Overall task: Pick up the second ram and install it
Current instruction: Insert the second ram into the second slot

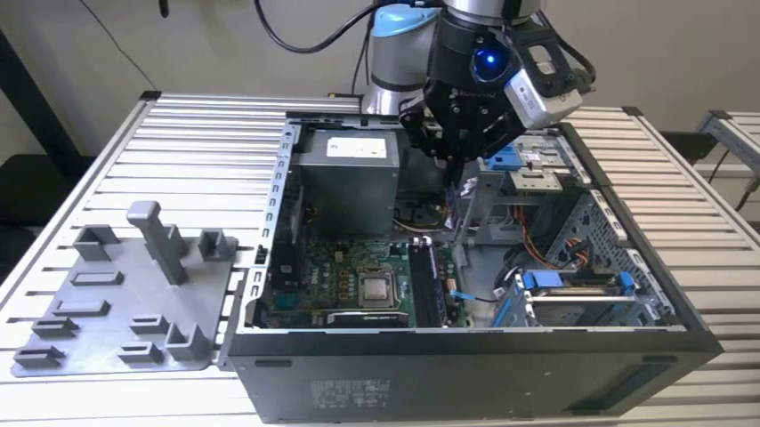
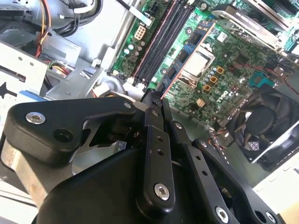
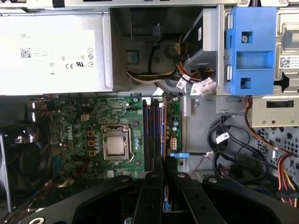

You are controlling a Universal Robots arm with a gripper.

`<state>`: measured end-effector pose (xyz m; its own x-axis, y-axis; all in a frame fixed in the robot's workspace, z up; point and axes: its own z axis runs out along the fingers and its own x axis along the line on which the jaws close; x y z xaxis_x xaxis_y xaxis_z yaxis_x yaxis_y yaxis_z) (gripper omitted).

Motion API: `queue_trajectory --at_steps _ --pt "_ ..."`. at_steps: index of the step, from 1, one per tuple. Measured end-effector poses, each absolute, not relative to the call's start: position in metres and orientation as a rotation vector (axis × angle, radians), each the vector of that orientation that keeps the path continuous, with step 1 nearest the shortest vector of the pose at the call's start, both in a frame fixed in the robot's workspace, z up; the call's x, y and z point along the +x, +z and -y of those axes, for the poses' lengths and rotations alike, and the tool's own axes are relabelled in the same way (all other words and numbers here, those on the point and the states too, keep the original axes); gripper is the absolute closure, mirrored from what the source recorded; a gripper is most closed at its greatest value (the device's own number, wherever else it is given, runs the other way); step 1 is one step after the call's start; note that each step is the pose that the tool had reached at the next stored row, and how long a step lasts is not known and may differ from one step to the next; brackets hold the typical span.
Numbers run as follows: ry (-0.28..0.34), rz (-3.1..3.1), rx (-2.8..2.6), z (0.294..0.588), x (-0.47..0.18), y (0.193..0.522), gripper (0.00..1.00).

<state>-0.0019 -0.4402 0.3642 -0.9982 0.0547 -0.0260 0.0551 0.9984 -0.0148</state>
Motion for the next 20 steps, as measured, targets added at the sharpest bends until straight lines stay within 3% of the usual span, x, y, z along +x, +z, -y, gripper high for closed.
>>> queue_trajectory --at_steps 20 --pt "-0.027 -3.115 0.026 0.440 -0.002 0.342 0.86"
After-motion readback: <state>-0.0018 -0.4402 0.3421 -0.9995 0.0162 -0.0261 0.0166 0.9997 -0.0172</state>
